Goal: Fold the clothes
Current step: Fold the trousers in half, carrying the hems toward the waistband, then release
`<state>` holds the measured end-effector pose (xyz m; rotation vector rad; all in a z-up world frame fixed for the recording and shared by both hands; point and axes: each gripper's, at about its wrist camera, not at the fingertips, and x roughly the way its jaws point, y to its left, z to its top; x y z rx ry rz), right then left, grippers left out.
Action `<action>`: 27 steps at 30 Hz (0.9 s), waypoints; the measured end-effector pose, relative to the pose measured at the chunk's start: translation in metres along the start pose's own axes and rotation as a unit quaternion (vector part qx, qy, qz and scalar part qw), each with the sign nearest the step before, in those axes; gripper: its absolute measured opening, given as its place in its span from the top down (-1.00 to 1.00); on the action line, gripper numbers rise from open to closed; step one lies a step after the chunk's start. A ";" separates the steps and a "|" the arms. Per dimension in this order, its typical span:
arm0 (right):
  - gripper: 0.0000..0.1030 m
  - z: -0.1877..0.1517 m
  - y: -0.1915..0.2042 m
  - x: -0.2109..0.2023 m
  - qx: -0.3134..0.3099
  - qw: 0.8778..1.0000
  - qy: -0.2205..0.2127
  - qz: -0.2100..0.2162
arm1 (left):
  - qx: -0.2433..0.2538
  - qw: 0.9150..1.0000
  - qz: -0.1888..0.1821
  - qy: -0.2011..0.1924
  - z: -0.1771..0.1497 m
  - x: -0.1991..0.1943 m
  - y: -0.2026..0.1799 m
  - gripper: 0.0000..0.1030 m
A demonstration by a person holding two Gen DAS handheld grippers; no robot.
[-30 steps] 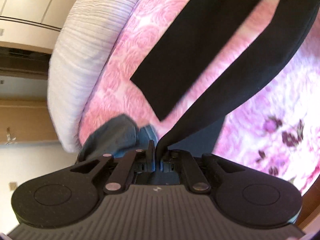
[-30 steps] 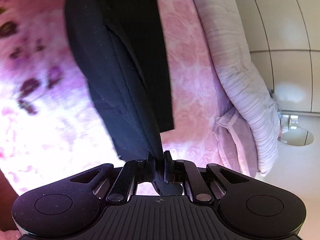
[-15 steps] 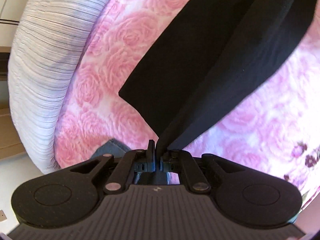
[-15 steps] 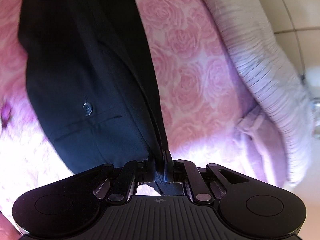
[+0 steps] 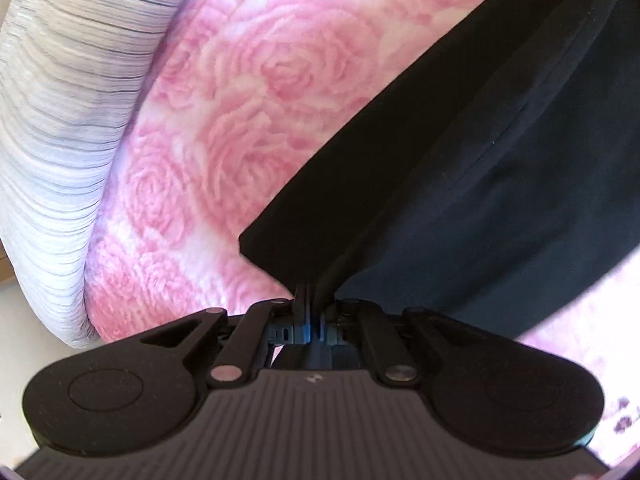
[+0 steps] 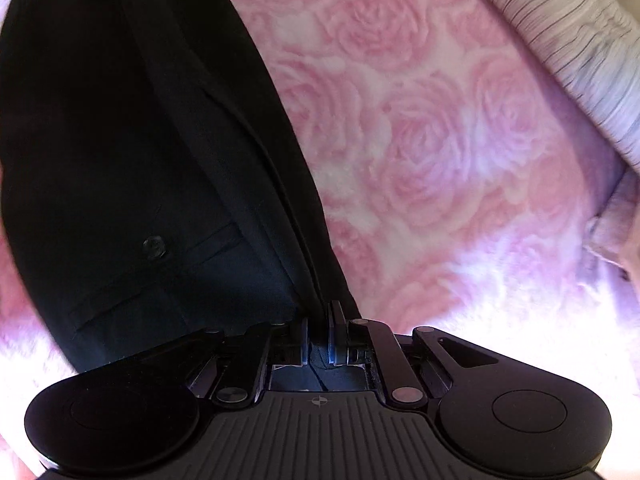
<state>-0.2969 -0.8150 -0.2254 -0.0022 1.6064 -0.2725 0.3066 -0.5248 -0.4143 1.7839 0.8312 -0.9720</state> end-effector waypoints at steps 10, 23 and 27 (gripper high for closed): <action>0.45 -0.023 -0.041 0.003 0.189 0.979 -0.063 0.035 | -0.010 1.000 0.023 0.004 0.019 0.032 -0.010 0.92; 0.15 -0.044 -0.083 -0.002 0.447 0.888 -0.089 0.062 | -0.164 0.986 0.020 -0.031 -0.004 0.019 0.038 0.46; 0.07 -0.070 -0.090 -0.021 0.530 0.840 -0.117 0.015 | -0.236 0.970 0.031 -0.041 -0.019 0.006 0.060 0.40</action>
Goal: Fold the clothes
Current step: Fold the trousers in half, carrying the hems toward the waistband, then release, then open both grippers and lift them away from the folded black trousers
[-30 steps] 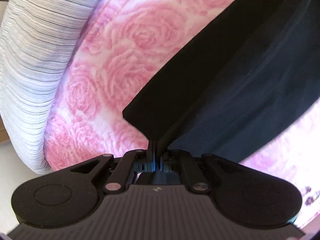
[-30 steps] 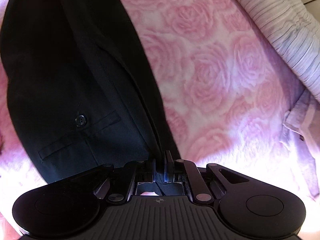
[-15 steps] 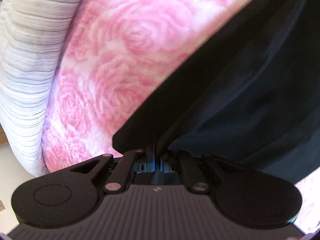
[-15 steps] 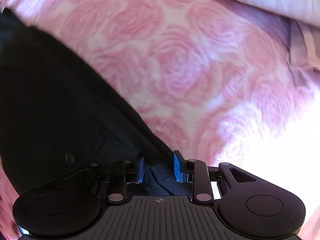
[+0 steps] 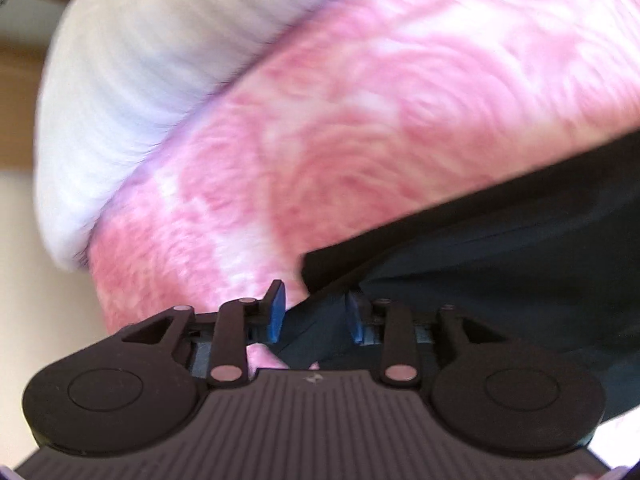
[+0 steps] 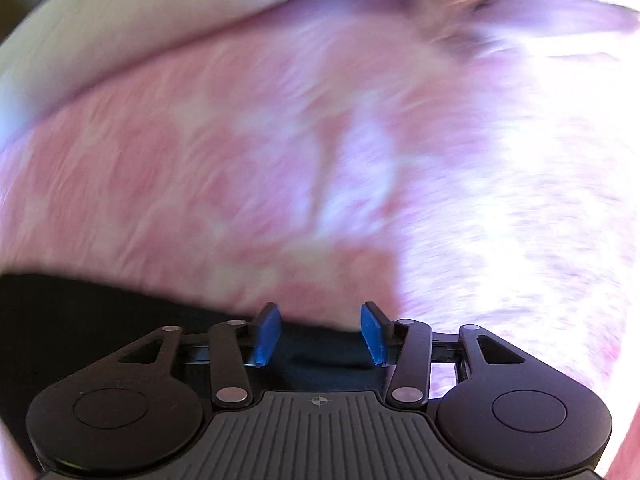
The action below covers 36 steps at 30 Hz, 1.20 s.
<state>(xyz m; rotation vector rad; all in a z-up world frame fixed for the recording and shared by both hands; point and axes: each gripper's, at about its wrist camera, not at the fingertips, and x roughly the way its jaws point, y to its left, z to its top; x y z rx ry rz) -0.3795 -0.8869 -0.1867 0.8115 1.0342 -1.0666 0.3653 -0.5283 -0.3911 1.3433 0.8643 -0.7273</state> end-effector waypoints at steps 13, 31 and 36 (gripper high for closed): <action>-0.01 -0.111 0.007 -0.042 0.017 1.000 -0.006 0.023 | 0.110 0.983 0.080 -0.127 -0.029 -0.082 -0.059 0.28; -0.07 -0.199 0.072 -0.095 -0.128 0.990 -0.050 0.028 | 0.203 0.956 -0.059 -0.205 -0.156 -0.218 -0.256 -0.07; -0.07 -0.223 0.117 -0.094 -0.151 0.986 -0.026 0.061 | 0.164 0.970 -0.043 -0.172 -0.189 -0.198 -0.219 -0.07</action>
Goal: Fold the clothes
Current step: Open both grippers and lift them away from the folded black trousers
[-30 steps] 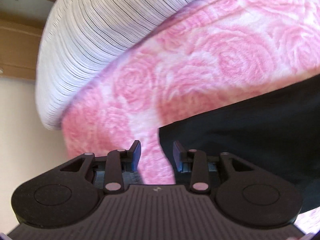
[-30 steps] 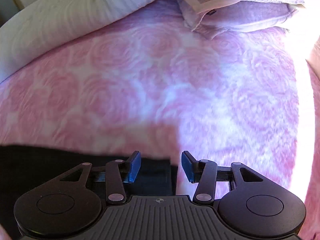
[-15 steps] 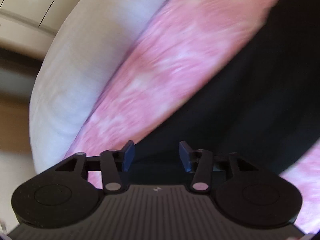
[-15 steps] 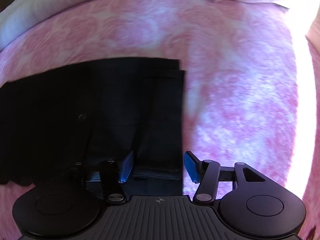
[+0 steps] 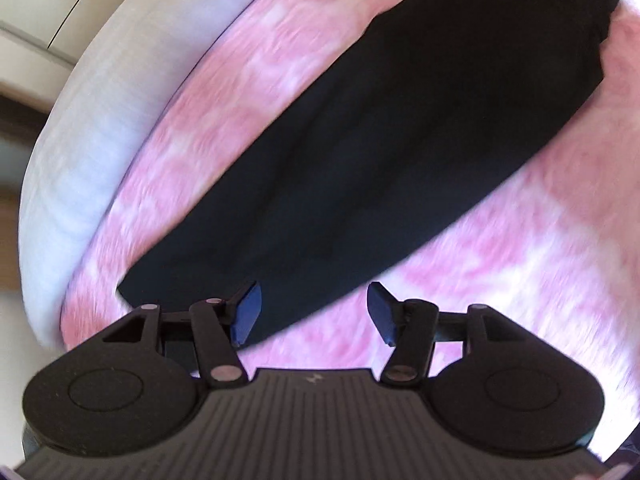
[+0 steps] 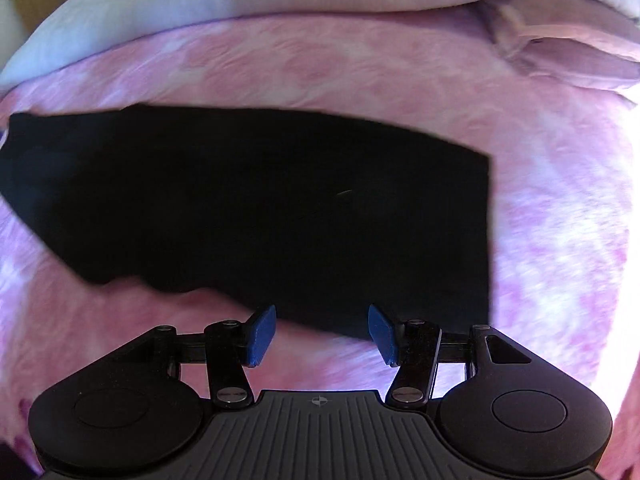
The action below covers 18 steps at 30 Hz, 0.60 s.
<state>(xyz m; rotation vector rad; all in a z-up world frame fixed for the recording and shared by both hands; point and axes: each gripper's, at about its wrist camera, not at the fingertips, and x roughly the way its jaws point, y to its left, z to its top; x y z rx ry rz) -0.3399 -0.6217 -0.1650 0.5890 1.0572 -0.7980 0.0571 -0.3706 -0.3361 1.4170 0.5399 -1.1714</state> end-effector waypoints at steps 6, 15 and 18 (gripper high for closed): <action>-0.07 0.023 0.071 0.014 -0.046 0.998 -0.002 0.038 | -0.053 0.998 0.023 0.014 -0.057 0.016 0.063 -0.07; -0.07 0.090 0.178 0.054 -0.026 0.999 -0.012 0.020 | -0.045 0.996 -0.032 -0.075 -0.051 0.080 0.125 -0.04; -0.07 0.118 0.210 0.085 -0.012 1.000 -0.008 0.024 | -0.034 0.993 -0.056 -0.101 -0.030 0.105 0.132 -0.04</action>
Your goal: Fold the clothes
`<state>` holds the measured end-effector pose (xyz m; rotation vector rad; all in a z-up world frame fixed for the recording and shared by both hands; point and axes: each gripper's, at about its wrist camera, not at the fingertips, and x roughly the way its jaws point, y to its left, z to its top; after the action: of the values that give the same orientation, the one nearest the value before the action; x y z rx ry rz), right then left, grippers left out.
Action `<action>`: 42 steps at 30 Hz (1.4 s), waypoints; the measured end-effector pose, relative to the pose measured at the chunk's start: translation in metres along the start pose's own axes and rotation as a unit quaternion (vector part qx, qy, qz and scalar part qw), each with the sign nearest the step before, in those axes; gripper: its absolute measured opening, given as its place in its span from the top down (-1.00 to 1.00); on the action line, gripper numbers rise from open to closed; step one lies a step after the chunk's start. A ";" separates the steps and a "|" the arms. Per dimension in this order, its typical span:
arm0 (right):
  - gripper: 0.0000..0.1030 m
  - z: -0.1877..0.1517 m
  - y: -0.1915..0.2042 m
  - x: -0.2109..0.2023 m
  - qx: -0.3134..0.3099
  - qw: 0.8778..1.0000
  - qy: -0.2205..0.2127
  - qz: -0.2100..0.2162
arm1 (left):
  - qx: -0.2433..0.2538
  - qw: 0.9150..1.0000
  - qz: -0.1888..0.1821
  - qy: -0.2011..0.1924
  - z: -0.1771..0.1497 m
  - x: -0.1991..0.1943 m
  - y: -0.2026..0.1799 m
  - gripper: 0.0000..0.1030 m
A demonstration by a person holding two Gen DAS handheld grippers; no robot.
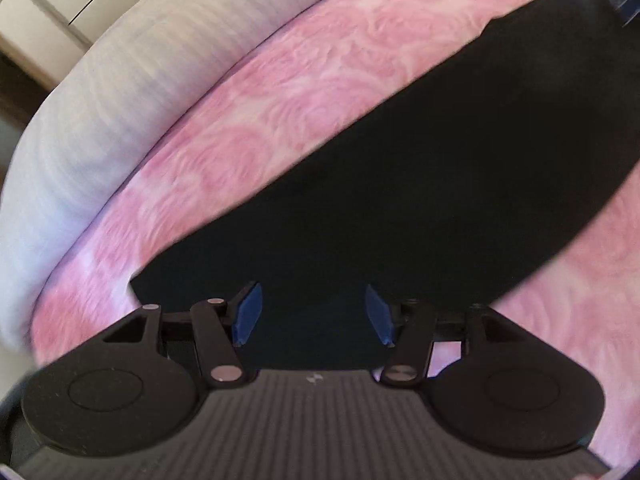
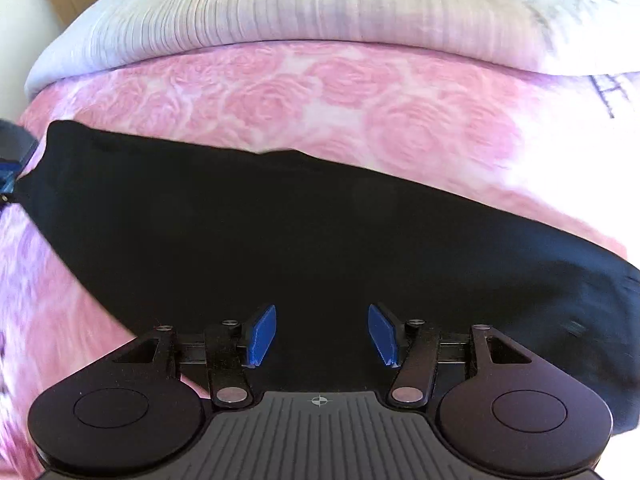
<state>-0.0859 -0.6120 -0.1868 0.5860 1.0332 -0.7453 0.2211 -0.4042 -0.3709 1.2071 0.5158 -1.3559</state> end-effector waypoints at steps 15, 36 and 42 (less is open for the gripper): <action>-0.20 0.110 0.014 0.163 0.013 0.999 -0.028 -0.018 | -0.112 0.994 -0.015 -0.003 0.012 0.117 0.066 -0.26; -0.20 -0.166 -0.038 -0.021 0.348 0.925 -0.046 -0.143 | 0.349 0.894 -0.171 -0.224 0.051 -0.038 -0.249 -0.30; -0.20 -0.194 -0.031 -0.022 0.344 0.930 -0.043 -0.118 | 0.453 0.850 -0.144 -0.229 0.065 -0.022 -0.316 0.36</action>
<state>-0.2218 -0.4821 -0.2476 1.0283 0.7504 -1.3556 -0.0941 -0.3832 -0.4392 1.4868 -0.3717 -2.1921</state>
